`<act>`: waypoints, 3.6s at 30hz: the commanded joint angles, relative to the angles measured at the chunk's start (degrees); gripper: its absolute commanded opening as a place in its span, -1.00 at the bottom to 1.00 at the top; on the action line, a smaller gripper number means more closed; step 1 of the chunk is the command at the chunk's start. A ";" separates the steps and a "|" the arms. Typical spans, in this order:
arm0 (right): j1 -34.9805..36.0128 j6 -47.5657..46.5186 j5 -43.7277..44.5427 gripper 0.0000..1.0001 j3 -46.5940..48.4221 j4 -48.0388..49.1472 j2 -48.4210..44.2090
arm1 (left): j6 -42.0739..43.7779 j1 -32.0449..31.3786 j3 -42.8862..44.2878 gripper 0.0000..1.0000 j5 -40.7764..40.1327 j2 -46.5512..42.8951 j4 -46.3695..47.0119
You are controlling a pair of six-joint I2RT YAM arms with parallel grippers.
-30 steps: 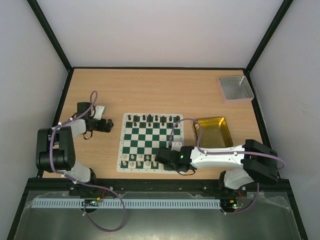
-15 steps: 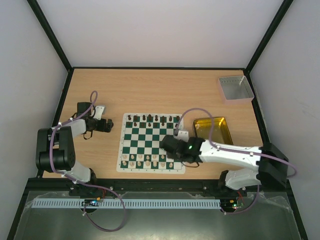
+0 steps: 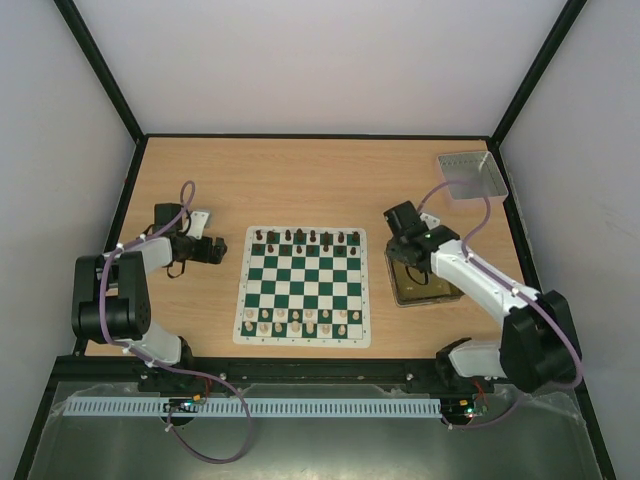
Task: Set up the chess pieces on the board
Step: Pick up the chess piece from the storage box, then place the chess piece on the chessboard.
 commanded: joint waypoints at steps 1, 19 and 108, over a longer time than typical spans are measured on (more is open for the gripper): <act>-6.48 -5.57 -4.90 -0.39 0.46 6.04 3.74 | 0.13 0.44 1.33 0.99 0.94 1.20 -1.46; -11.78 -6.49 -16.94 -0.38 -2.53 15.17 9.16 | 0.22 0.44 1.76 0.99 1.07 2.02 -1.77; 42.84 24.54 -3.72 -0.90 -18.49 6.83 -8.39 | -0.09 0.97 2.38 0.99 1.22 3.08 -2.08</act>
